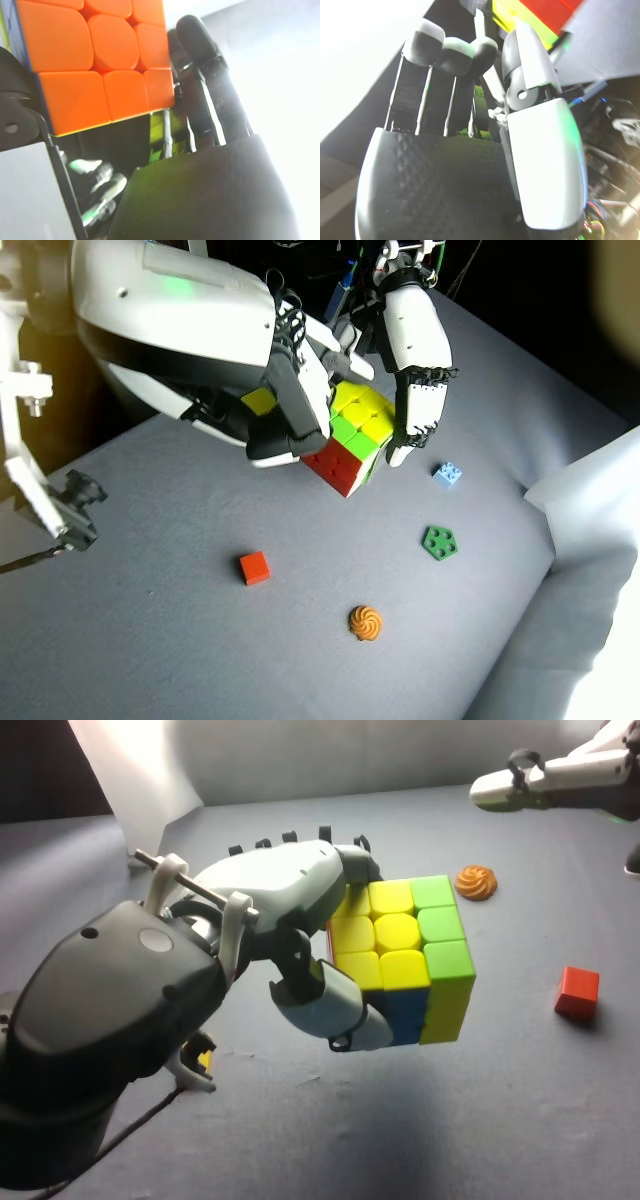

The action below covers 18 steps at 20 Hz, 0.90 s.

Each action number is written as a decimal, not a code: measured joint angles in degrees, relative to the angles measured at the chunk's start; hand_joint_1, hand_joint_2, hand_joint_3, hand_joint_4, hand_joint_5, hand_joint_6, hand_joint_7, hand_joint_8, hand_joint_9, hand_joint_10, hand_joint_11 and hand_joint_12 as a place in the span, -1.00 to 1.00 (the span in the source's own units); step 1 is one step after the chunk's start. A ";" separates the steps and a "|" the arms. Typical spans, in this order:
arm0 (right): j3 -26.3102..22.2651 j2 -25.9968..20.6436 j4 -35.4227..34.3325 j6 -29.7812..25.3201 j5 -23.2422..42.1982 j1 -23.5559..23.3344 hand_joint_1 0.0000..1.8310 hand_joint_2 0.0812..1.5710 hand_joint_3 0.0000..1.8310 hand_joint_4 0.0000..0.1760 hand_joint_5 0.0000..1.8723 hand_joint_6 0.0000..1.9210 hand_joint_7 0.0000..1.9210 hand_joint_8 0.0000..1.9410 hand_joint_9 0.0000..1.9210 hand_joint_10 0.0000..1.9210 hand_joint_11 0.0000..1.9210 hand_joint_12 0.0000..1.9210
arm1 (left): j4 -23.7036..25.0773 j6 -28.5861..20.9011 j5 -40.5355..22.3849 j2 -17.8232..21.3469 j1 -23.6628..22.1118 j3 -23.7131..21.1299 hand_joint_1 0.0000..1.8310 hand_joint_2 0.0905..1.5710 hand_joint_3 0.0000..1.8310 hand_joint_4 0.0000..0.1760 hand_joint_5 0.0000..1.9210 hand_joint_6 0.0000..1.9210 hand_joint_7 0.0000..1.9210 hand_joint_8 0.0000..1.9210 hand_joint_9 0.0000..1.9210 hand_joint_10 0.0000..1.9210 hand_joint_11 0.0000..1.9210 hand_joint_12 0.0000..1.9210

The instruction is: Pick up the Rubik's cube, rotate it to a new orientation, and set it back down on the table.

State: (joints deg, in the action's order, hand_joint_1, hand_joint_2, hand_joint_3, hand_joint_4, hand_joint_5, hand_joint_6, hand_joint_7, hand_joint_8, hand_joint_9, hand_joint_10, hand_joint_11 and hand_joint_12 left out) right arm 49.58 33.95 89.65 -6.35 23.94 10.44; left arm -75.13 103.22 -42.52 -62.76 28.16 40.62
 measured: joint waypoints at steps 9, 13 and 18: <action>-0.02 0.07 -0.07 0.26 -0.22 0.63 0.29 0.44 -1.00 -1.00 -0.78 -1.00 -0.29 0.83 -0.09 1.00 -0.07 1.00 | 9.62 -7.50 3.56 -1.07 4.52 4.02 0.33 0.40 -1.00 -1.00 0.10 -0.14 -0.09 0.29 -0.17 -0.03 -0.49 0.56; -0.02 0.28 -0.09 0.28 -0.13 1.22 0.31 0.47 -1.00 -1.00 -0.76 -1.00 -0.30 0.75 -0.13 1.00 -0.11 1.00 | 11.19 -9.09 3.69 -1.66 6.01 4.61 0.36 0.37 -1.00 -1.00 0.14 -0.29 -0.03 0.28 -0.15 0.10 -0.38 0.61; -0.02 0.28 -0.07 0.63 -0.13 1.22 0.32 0.47 -1.00 -1.00 -0.75 -1.00 -0.27 0.72 -0.13 1.00 -0.10 1.00 | 12.87 -10.38 4.28 -2.14 7.08 4.85 0.35 0.38 -1.00 -1.00 0.11 -0.24 -0.04 0.29 -0.12 -0.03 -0.35 0.50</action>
State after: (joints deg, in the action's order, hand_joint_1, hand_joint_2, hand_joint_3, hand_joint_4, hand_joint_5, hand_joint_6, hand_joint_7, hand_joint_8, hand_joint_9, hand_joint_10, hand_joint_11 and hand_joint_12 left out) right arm 49.56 34.24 89.58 -5.72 23.81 11.66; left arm -62.26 92.84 -38.24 -64.90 35.24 45.47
